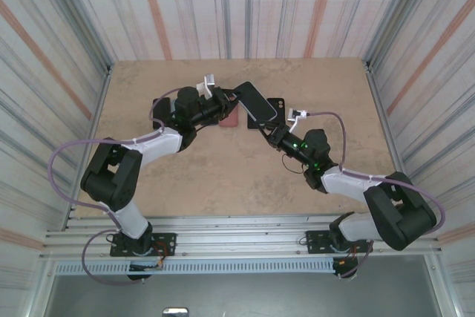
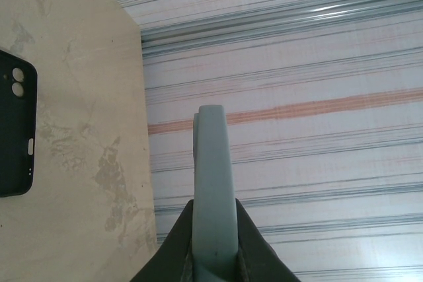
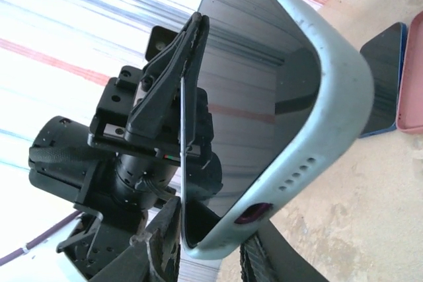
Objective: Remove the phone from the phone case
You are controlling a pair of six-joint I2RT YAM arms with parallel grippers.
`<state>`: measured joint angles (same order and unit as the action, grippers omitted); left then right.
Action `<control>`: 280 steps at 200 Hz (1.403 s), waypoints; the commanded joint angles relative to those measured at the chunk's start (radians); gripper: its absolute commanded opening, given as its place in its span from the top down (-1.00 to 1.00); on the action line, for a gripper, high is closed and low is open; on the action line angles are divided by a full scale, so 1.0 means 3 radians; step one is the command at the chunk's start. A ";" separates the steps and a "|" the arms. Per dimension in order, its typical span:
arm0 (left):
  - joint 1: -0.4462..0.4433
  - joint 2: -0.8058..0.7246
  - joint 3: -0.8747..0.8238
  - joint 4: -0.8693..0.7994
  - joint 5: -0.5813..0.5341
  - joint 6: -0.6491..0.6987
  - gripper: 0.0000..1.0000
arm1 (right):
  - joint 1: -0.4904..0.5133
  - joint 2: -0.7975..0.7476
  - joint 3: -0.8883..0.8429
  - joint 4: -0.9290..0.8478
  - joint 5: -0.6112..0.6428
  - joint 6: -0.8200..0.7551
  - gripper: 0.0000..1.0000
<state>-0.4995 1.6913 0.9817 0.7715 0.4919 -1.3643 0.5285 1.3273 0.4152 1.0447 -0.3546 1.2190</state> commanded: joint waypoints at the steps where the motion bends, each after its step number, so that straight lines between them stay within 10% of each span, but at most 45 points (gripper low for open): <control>1: -0.0027 -0.0023 0.0096 0.0342 0.0022 -0.0100 0.84 | -0.0042 0.0062 0.0061 0.0107 -0.0041 0.0079 0.59; 148: -0.0123 0.0120 0.0166 0.1267 -0.0077 -0.1144 0.88 | -0.0282 -0.0089 0.0032 -0.0369 -0.0158 -0.0917 0.73; 280: -0.0183 -0.0024 0.0276 0.0897 0.0030 -0.0873 0.90 | -0.0557 -0.0242 0.0136 -0.0903 -0.0367 -0.1483 0.69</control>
<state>-0.5449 1.7580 1.0080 0.9504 0.4191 -1.6352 0.3962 1.2560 0.4564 0.9108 -0.5022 0.8066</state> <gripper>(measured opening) 0.134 0.136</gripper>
